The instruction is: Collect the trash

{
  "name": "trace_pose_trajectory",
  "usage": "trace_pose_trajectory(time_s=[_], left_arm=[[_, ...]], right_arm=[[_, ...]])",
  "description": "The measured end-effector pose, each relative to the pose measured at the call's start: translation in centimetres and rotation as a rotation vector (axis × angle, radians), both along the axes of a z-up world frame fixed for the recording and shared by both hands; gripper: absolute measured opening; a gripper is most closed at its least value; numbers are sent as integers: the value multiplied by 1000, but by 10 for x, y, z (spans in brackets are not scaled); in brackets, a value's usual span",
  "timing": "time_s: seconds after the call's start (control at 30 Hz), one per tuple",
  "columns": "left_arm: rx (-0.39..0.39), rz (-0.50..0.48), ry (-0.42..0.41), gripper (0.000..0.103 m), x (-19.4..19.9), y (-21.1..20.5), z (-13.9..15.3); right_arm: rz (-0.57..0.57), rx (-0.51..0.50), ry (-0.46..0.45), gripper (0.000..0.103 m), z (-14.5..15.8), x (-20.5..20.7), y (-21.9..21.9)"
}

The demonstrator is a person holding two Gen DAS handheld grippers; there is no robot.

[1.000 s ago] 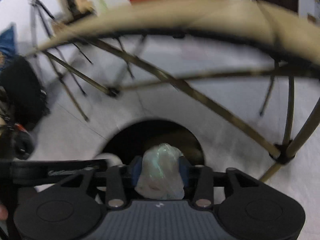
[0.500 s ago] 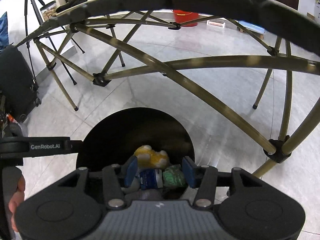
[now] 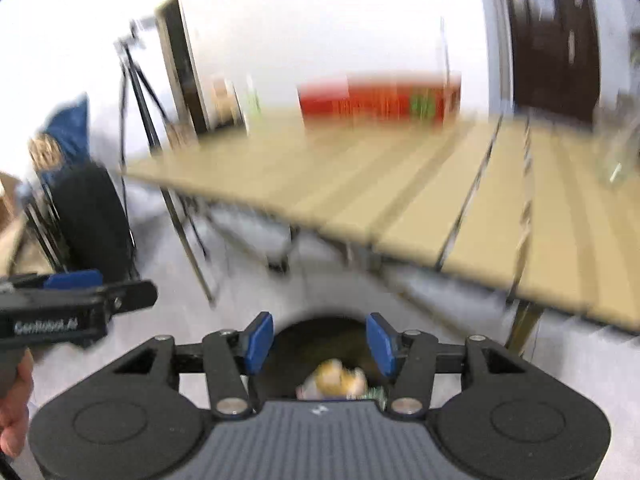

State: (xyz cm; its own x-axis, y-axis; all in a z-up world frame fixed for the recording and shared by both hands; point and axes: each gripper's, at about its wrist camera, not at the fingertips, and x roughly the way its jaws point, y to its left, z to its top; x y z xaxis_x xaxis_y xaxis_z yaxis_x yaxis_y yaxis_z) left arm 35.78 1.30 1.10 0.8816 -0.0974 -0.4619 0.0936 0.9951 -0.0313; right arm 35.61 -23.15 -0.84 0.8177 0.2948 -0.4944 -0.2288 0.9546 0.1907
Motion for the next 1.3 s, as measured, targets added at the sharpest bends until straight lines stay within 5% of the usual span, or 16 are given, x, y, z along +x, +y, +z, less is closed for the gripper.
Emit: trace_pose_trajectory(time_s=[0.03,0.1,0.23,0.5,0.67,1.3], left_arm=[[-1,5,-48,103,-20,0,14],[2,7,-133,103,-67,0,41],[5,-38,-161,103,-136,-4,63],[44,2,-133,103,-224,-11,45],[-6,9,-131,103,-256,-6,43],[2,19,-178,103,-301,-5,45]], right_arm=[[-15,-1,-58,62,20,-23,-2],[-34,-2,-162,71,50,-70,-5],[-47,-4,-290,87,77,-151,-2],[-38,10,-319,89,72,-244,-15],[-41,-10,-286,90,56,-295,-17],[-22,-6,-286,91,47,-334,-7]])
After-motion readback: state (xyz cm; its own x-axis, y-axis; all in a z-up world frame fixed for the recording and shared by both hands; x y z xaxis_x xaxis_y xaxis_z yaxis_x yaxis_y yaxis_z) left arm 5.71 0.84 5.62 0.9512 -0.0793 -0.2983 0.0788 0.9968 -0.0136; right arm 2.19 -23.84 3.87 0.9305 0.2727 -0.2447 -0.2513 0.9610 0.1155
